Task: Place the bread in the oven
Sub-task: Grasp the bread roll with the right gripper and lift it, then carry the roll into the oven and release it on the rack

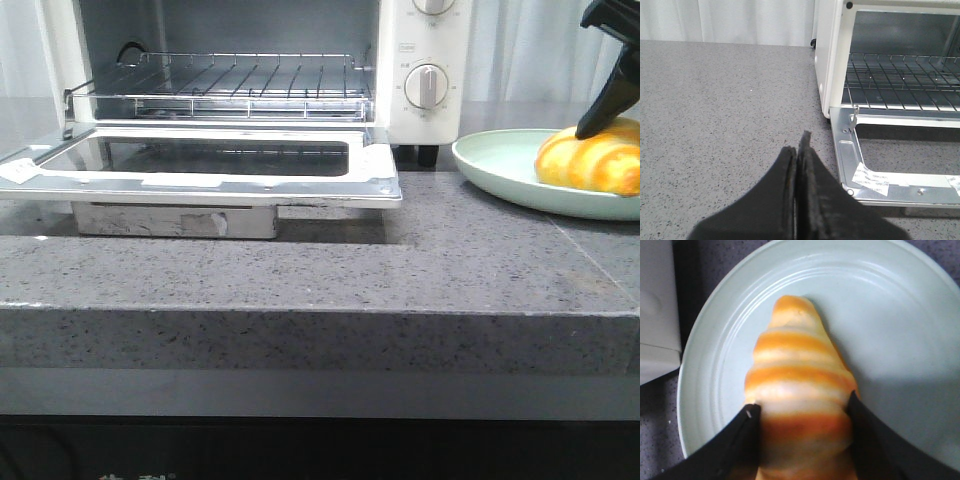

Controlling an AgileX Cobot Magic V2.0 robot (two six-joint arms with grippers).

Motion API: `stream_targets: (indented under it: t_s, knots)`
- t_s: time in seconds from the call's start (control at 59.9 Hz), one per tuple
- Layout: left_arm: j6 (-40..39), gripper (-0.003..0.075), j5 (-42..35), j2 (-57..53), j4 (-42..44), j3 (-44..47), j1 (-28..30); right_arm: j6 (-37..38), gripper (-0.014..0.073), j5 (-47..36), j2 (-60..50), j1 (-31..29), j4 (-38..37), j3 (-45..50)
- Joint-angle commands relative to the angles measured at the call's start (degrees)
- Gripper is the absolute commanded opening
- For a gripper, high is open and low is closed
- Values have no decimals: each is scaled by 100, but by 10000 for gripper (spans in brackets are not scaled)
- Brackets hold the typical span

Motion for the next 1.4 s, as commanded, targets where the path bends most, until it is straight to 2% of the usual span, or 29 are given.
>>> stream_targets:
  t_s: [0.0, 0.401, 0.585, 0.701, 0.818, 0.902, 1.002, 1.086, 1.169, 1.386]
  knots:
    - [-59, -20, -493, 16, -22, -151, 13, -81, 53, 2, -261, 15, 134, -215]
    - [-59, -20, -493, 16, -22, -151, 13, -82, 43, 1049, -1532, 92, 134, -319]
    - [-59, -20, -500, 16, -22, -151, 13, -87, 43, 1005, -2188, 871, 343, 116]
    - [-59, -20, -514, 16, -22, -151, 13, -87, 43, 526, -2242, 1714, 799, 364]
    - [-59, -20, -514, 16, -22, -151, 13, -97, 43, -191, -2032, 2844, 1091, 392]
    - [-59, -20, -514, 16, -22, -151, 13, -97, 43, -1096, -1711, 3679, 1262, 363]
    - [-59, -20, -514, 16, -22, -151, 13, -97, 43, -1911, -1219, 4337, 1269, 119]
    - [-59, -20, -514, 16, -22, -151, 13, -103, 43, -2254, -688, 4580, 1269, -280]
    - [-59, -20, -514, 16, -22, -151, 13, -136, 43, -2399, -259, 4568, 1258, -723]
    - [-59, -20, -514, 16, -22, -151, 13, -136, 43, -2651, 498, 4045, 1251, -1691]
